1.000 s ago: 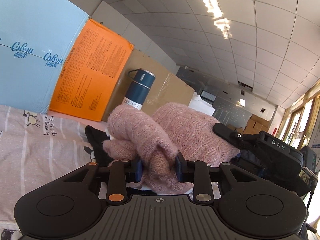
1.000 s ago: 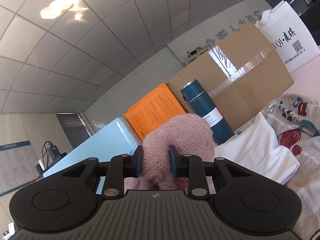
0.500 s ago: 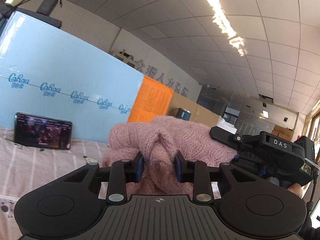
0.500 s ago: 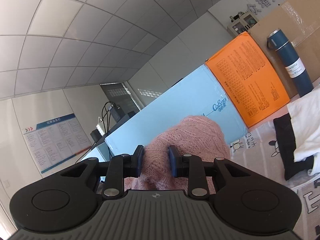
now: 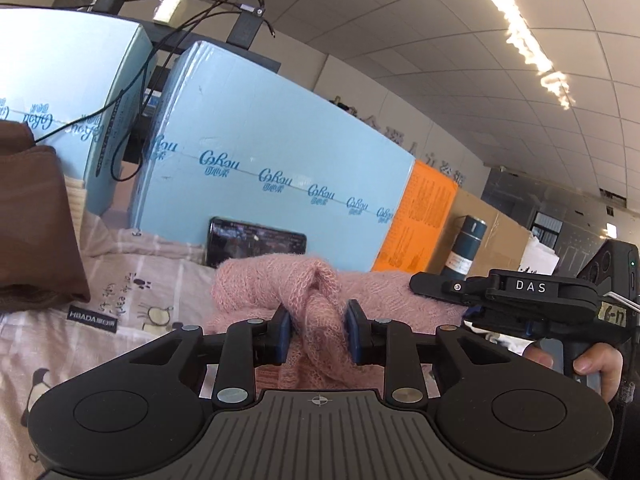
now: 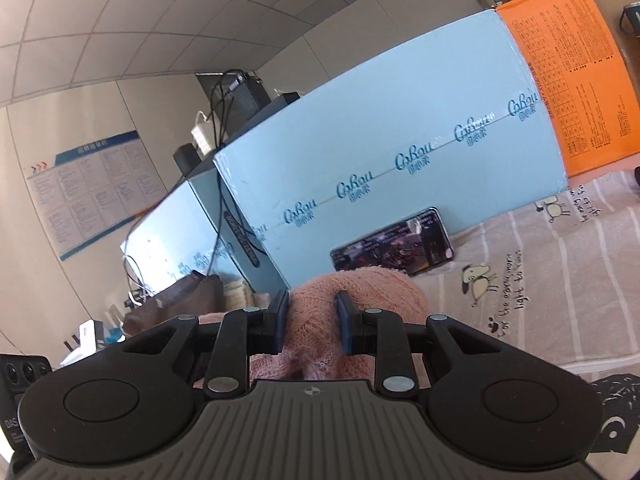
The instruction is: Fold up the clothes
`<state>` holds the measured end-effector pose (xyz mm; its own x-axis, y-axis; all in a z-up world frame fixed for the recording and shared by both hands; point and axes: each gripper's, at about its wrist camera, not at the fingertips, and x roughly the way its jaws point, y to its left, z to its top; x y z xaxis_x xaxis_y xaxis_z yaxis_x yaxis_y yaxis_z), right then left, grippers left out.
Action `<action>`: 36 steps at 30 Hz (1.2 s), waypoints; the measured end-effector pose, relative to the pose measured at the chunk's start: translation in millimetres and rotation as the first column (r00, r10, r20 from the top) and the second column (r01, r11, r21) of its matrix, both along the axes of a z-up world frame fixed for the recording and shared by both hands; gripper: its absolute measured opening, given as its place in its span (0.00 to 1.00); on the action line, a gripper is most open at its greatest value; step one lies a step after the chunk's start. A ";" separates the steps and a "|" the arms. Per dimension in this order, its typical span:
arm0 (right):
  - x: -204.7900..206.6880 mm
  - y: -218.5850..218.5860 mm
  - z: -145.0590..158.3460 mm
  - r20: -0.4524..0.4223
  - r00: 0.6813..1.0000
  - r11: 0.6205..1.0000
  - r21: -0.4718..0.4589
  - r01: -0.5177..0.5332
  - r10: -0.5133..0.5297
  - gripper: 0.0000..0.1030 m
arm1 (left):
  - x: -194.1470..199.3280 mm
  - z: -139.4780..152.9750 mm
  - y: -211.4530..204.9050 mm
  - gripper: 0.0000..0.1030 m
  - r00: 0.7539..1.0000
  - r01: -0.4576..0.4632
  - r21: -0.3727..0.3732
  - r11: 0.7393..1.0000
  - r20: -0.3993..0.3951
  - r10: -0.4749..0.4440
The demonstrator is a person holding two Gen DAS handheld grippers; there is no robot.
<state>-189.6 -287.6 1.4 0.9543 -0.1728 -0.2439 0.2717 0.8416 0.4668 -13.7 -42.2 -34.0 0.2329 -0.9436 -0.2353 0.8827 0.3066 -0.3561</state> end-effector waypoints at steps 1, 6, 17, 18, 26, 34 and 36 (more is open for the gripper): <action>-3.7 -1.4 -2.7 -0.026 0.999 1.000 -0.010 0.021 -0.021 0.24 | 2.4 -2.5 3.4 0.34 1.000 0.014 0.013 1.000 -0.017 -0.014; -23.7 -7.9 -12.3 -0.128 0.980 0.988 -0.061 0.145 -0.152 0.35 | 8.3 4.3 9.1 0.83 0.998 -0.035 -0.015 0.999 -0.050 0.034; 0.8 54.6 4.6 -0.103 0.987 0.930 -0.335 -0.149 0.121 0.85 | 64.8 14.5 -13.4 0.87 0.920 -0.156 -0.079 0.985 -0.374 0.116; 7.1 63.9 2.7 -0.127 0.973 0.909 -0.349 -0.227 0.194 0.86 | 67.6 9.7 -13.8 0.87 0.916 -0.140 -0.069 0.988 -0.389 0.102; 57.4 93.3 -34.7 -0.347 0.875 0.801 -0.382 -0.460 0.337 0.87 | 91.1 -12.5 0.8 0.87 0.858 -0.165 -0.032 0.986 -0.498 0.128; 50.2 57.8 -38.9 -0.248 0.920 0.882 -0.291 -0.370 0.304 0.40 | 94.1 -32.6 -13.3 0.87 0.817 -0.097 0.025 0.995 -0.569 0.094; 46.3 45.8 -38.2 -0.210 0.932 0.906 -0.247 -0.343 0.295 0.27 | 95.5 -35.4 -12.6 0.87 0.810 -0.108 0.026 0.994 -0.578 0.103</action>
